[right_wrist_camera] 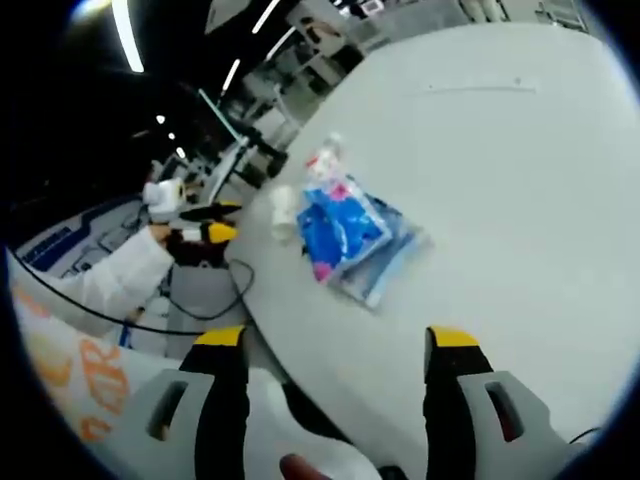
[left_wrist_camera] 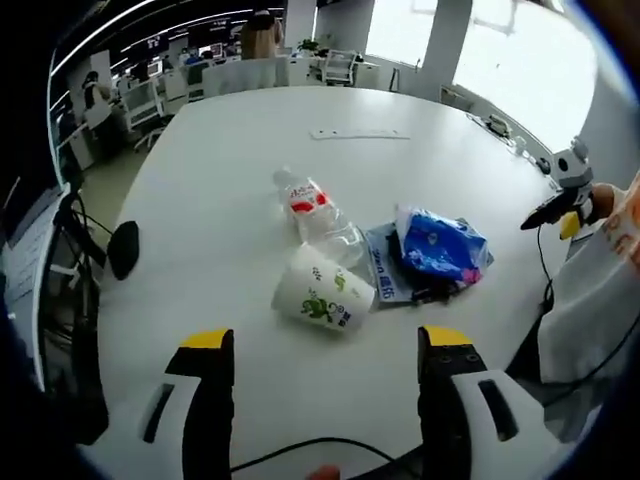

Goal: Arrange the tabletop items into an orderly group along one side of the table until the central work area is clear of visible clutter.

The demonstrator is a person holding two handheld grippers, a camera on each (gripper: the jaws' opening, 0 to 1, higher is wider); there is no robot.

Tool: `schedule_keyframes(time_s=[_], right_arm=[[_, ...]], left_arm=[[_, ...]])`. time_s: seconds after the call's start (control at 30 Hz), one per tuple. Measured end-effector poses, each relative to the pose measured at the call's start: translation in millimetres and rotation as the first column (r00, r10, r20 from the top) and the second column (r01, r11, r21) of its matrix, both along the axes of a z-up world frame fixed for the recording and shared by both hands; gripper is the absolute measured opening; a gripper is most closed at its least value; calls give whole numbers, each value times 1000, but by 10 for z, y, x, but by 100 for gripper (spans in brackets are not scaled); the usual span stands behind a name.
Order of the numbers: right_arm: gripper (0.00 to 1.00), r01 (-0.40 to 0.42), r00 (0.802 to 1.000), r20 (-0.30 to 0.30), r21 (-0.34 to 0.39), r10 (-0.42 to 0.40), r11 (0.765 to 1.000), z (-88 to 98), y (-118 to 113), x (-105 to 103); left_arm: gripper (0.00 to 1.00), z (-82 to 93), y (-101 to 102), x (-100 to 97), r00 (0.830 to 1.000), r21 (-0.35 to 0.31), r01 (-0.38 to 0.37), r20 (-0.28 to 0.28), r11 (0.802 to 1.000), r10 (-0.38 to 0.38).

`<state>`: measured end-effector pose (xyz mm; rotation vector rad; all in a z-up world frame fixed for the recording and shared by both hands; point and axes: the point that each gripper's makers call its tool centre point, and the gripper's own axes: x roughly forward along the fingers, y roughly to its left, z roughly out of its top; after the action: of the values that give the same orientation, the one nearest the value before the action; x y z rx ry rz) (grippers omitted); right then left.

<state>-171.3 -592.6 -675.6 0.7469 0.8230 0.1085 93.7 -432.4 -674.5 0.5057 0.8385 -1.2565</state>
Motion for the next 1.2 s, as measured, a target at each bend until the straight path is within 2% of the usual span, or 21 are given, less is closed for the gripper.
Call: schedule_keyframes(time_s=[0.23,0.37,0.47,0.6,0.73,0.87,1.2], right_arm=[[68,-22,1000,-5,14,22,1000,-16,60,-17],[68,-13,1000,-11,26,14,1000,-38,42,-46],[67,-5,1000,-15,29,5,1000,-46,26,-60],[67,2,1000,-22,31,-1,1000,-64,-3,-79],[66,13,1000,-22,40,-12,999,-74,-8,-86],[65,9,1000,-29,51,-7,999,-94,20,-103],[64,-12,1000,-25,62,13,998,-84,85,-84]], left_arm=[[70,-6,1,-19,1000,16,26,-3,1000,-26],[68,-76,77,-16,999,75,52,9,996,-53],[67,-73,85,-15,999,67,48,-3,997,-48],[56,-98,122,-28,999,91,46,-22,995,-44],[60,-118,125,-38,999,87,35,-28,996,-33],[66,-114,148,13,1000,83,14,-4,996,-13],[69,-103,134,-8,1000,74,21,3,997,-22]])
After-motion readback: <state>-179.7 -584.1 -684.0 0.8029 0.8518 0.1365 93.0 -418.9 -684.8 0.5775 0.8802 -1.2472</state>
